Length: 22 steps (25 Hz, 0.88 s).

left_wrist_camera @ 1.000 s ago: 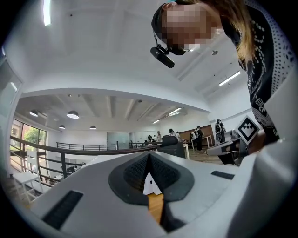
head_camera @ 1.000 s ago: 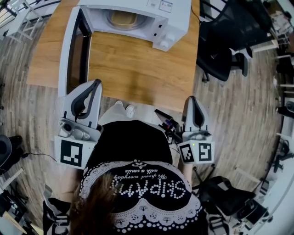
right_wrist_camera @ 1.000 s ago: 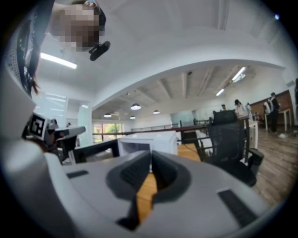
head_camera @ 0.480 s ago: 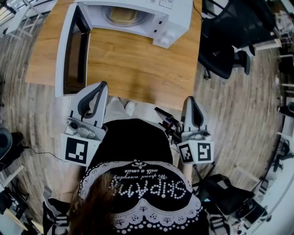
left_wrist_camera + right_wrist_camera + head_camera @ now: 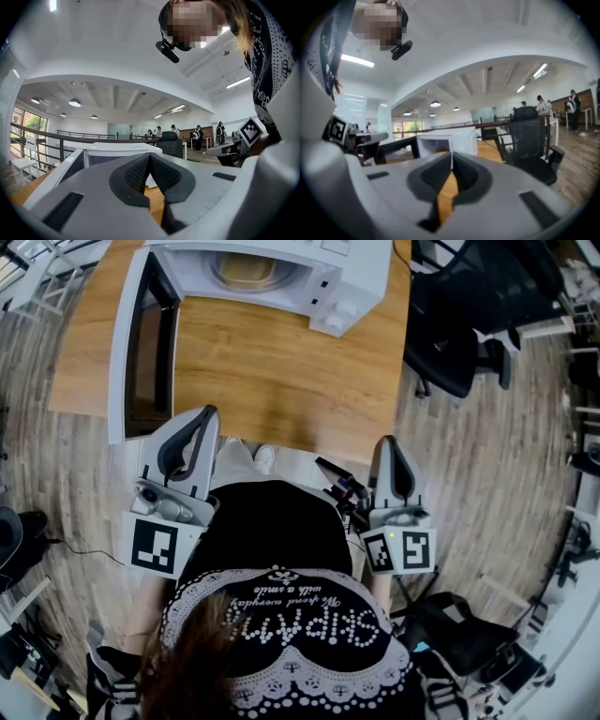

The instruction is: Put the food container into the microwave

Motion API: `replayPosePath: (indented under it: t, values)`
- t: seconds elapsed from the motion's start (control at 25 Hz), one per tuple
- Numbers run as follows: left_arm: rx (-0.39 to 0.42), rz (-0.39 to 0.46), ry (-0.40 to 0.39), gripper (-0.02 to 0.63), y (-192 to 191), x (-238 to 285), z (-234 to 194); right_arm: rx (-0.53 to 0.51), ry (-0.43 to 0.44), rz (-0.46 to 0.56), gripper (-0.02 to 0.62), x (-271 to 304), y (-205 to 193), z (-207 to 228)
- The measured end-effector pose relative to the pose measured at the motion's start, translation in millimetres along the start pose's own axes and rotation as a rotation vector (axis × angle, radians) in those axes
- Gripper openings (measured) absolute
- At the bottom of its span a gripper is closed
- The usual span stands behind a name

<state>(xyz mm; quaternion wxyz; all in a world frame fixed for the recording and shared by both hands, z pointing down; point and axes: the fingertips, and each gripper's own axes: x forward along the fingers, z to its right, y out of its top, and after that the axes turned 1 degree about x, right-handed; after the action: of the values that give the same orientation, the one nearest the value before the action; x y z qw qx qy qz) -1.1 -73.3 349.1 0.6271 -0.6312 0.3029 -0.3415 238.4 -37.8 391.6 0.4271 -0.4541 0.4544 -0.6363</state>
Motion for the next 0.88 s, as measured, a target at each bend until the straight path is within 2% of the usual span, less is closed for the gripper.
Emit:
replayPosePath:
  t: [0.88]
  values:
    - [-0.007, 0.01, -0.03, 0.029, 3.1, 3.3, 5.4, -0.005, -0.01, -0.007, 0.034, -0.8, -0.8, 0.8]
